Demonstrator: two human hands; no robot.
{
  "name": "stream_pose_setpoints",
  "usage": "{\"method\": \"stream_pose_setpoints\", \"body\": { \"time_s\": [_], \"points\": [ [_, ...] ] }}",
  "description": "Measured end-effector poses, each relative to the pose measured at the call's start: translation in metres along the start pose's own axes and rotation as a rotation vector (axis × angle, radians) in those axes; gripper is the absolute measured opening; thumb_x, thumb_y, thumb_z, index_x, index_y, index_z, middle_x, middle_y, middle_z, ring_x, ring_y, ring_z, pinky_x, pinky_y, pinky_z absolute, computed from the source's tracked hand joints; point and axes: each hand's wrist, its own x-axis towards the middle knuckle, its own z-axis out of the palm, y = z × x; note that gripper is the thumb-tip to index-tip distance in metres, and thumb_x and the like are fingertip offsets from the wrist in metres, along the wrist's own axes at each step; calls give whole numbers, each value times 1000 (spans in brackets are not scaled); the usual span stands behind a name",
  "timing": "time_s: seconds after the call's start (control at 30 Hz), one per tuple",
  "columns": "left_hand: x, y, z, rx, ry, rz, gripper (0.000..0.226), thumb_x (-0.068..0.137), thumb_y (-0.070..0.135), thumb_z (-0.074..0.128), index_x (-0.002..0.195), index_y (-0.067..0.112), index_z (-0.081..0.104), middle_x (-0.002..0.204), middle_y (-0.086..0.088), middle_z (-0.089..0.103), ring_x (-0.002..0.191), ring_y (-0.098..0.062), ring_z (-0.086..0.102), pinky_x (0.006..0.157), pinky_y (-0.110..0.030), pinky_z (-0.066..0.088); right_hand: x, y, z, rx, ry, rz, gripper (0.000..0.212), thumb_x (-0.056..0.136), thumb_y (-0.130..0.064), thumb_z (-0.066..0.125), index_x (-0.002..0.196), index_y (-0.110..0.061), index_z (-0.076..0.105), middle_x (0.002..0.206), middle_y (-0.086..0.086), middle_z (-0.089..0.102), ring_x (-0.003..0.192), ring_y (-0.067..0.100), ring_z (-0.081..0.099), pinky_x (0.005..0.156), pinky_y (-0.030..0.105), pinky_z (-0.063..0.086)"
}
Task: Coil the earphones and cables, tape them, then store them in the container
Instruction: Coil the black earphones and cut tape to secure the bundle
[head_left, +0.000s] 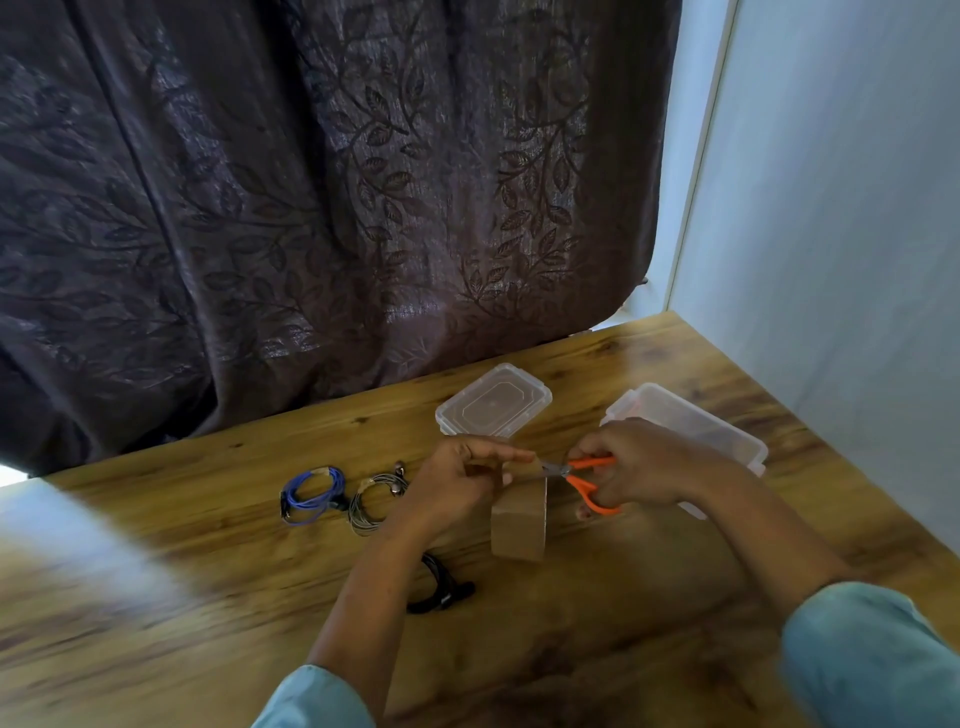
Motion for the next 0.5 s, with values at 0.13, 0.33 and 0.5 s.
{"method": "stream_pose_setpoints", "body": {
  "time_s": [0.13, 0.33, 0.5],
  "points": [
    [0, 1, 0, 18, -3, 8, 38, 82, -10, 61, 90, 26, 72, 99, 18, 65, 96, 14, 59, 76, -8, 47, 3, -7, -3, -52, 5, 6, 35, 64, -45, 82, 90, -28, 67, 80, -10, 63, 80, 10, 58, 76, 34, 51],
    [0, 0, -1, 26, -28, 29, 29, 83, -11, 60, 105, 5, 69, 98, 14, 63, 89, 21, 56, 72, -1, 43, 6, -7, -2, -68, 0, 37, 26, 68, -40, 80, 91, -29, 72, 84, -10, 70, 86, 9, 63, 84, 42, 54],
    [1, -3, -1, 5, -9, 5, 28, 83, -8, 60, 101, 11, 71, 100, 16, 64, 92, 18, 57, 74, -3, 44, 5, -10, -5, -167, 61, 19, 20, 73, -37, 77, 91, -33, 70, 79, -16, 64, 84, 6, 59, 82, 36, 53]
  ]
}}
